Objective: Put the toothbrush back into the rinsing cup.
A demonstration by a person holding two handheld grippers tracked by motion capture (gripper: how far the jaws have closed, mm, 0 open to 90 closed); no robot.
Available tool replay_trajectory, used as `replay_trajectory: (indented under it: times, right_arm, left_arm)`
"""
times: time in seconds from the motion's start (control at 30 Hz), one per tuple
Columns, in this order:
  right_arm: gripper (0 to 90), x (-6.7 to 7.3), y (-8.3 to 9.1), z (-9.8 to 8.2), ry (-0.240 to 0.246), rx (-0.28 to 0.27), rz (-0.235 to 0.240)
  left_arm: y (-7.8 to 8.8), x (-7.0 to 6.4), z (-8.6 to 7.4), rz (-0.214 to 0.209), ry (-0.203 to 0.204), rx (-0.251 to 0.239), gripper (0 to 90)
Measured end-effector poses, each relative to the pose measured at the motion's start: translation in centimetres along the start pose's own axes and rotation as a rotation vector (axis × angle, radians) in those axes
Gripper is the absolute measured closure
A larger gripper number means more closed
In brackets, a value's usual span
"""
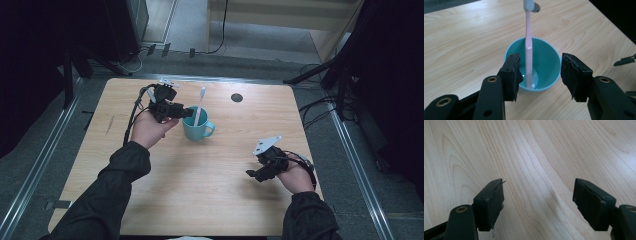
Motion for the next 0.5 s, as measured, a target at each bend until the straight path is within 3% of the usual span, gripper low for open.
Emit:
replay_trajectory:
  times: [0.2, 0.3, 0.5]
  right_arm:
    - [24.7, 0.1, 0.0, 0.0, -0.002, 0.002, 0.006]
    - [24.7, 0.1, -0.1, 0.0, -0.002, 0.004, 0.007]
    - [24.7, 0.1, 0.0, -0.1, -0.005, 0.003, 0.006]
  left_arm:
    - [0.5, 0.8, -1.7, -0.013, 0.006, 0.017, 47.4]
    - [0.4, 1.6, -2.9, -0.013, 0.024, 0.02, 46.8]
    - [0.4, 2.2, -4.3, 0.001, 0.02, 0.037, 45.9]
Point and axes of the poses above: each handheld gripper's, and its own axes: y roughly backward along the jaws, z roughly out of its top, x roughly to its left, the point moved 7 cm from there along -y, roughly forward along the jaws, and after that the axes turned 4 degrees about x, right-handed, at the moved point
